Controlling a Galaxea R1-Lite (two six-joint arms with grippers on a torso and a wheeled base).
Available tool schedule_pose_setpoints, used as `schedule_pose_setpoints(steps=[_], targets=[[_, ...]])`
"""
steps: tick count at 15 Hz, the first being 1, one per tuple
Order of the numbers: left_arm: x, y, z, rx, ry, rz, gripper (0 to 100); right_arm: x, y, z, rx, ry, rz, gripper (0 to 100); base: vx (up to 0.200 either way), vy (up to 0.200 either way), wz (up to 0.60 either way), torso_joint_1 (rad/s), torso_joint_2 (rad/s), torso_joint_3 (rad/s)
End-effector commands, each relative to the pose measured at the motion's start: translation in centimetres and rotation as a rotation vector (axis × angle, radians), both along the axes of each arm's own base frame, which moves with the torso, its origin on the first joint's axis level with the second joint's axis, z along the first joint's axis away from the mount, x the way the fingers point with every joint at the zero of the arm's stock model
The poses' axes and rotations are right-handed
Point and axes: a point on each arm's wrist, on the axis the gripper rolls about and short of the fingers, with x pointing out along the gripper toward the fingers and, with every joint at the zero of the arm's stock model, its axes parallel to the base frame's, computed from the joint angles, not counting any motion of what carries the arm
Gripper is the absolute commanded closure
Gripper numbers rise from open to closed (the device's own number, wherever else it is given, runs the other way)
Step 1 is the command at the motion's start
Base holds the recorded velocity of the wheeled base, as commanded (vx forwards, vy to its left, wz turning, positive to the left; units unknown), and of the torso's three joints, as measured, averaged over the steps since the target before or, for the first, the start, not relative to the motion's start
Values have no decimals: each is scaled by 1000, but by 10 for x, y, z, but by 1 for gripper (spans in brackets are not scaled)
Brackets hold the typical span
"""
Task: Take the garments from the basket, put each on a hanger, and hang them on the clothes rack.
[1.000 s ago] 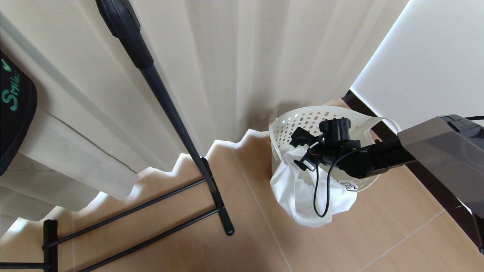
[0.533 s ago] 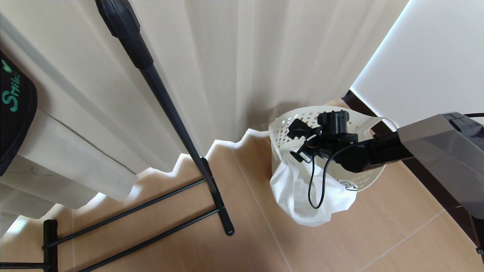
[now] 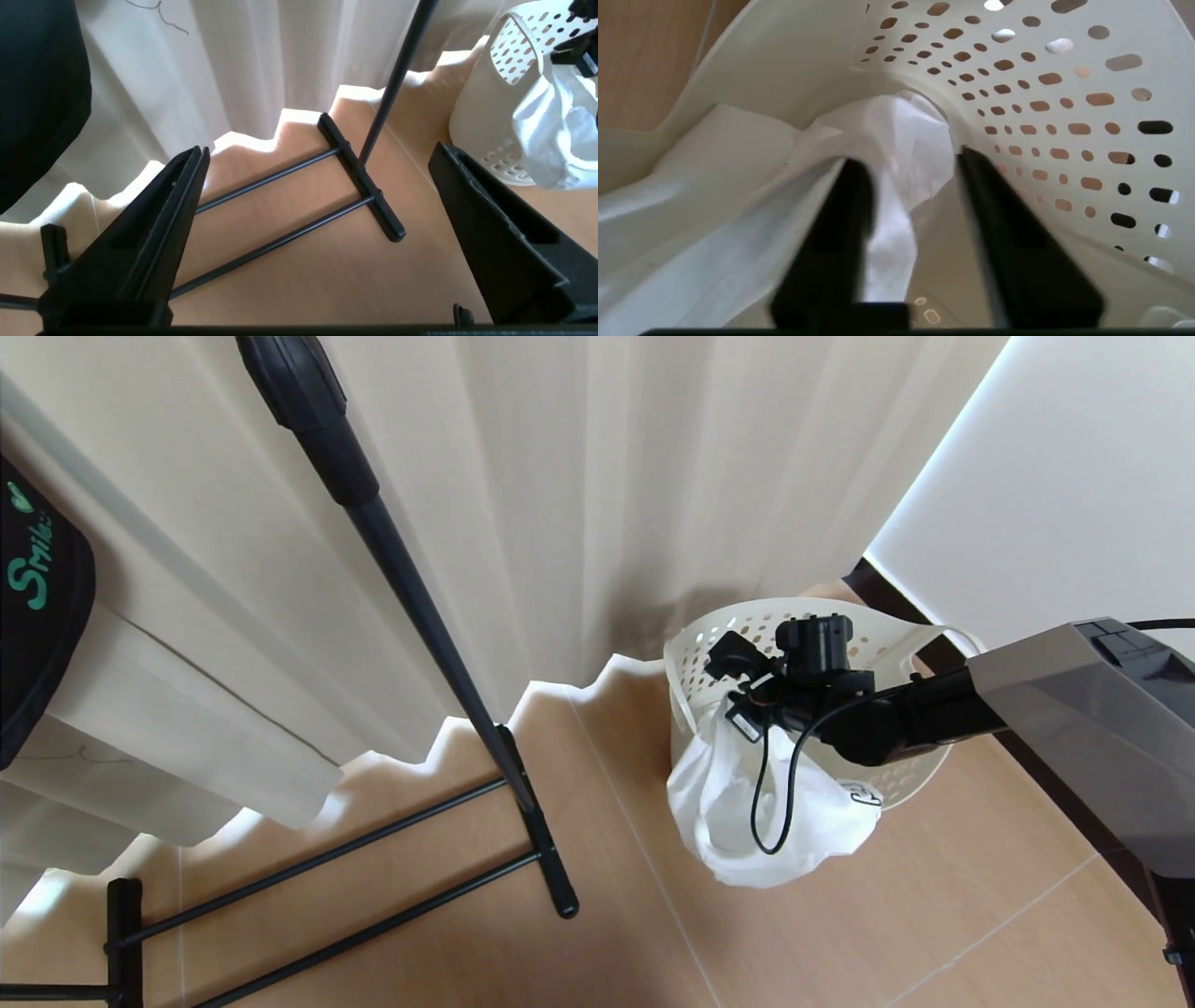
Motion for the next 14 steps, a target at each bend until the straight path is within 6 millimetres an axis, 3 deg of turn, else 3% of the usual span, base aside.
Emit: schedule_pose_setpoints(steps=[1, 4, 7, 11, 14], targets=[[0, 0, 0, 0, 1, 1, 0, -9, -3, 14, 20, -12, -3, 100, 0, 0, 0, 0, 0, 0], [0, 0, 0, 0, 1, 1, 0, -56, -15, 43, 178, -4, -35, 100, 0, 0, 0, 0, 0, 0], [0, 0, 0, 0, 1, 1, 0, -95, -18, 66, 296, -45, -42, 100, 0, 0, 0, 0, 0, 0], [0, 0, 0, 0, 1, 1, 0, -170, -15, 118, 577, -154, 5, 100, 0, 0, 0, 0, 0, 0], [0, 0, 0, 0, 1, 1, 0, -213, -19, 143, 659, -217, 73, 100, 0, 0, 0, 0, 0, 0]])
